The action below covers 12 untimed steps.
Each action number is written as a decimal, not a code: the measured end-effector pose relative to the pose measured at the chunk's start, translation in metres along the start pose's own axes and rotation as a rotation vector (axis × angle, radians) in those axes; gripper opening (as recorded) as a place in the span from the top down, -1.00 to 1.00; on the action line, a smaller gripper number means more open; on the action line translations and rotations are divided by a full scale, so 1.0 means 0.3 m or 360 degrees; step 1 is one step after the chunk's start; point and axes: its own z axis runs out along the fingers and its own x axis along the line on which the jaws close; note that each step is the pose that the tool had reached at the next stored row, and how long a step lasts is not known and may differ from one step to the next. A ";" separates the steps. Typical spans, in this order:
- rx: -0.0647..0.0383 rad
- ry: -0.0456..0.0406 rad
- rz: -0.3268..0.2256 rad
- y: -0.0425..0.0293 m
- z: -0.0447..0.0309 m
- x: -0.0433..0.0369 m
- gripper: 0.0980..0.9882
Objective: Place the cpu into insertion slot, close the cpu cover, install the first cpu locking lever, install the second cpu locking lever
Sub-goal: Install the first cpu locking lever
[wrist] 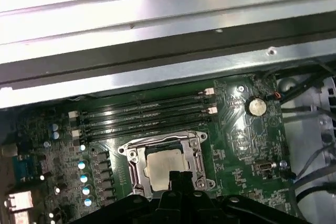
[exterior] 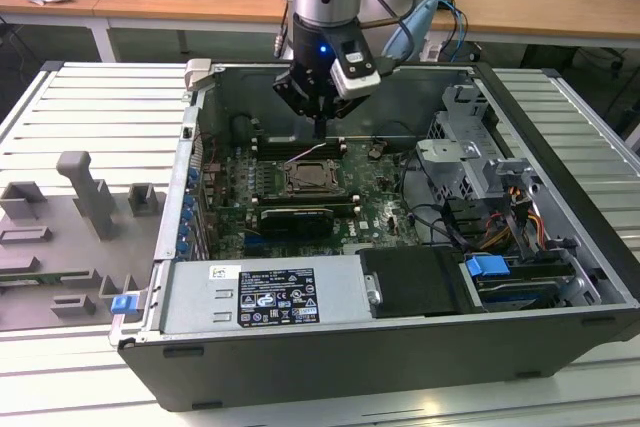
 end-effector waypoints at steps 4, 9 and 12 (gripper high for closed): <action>-0.0009 0.0006 -0.0271 0.000 0.006 0.000 0.98; -0.0014 0.0009 -0.0414 0.000 0.007 0.000 0.98; -0.0098 0.0009 -0.0433 -0.003 0.010 0.000 0.98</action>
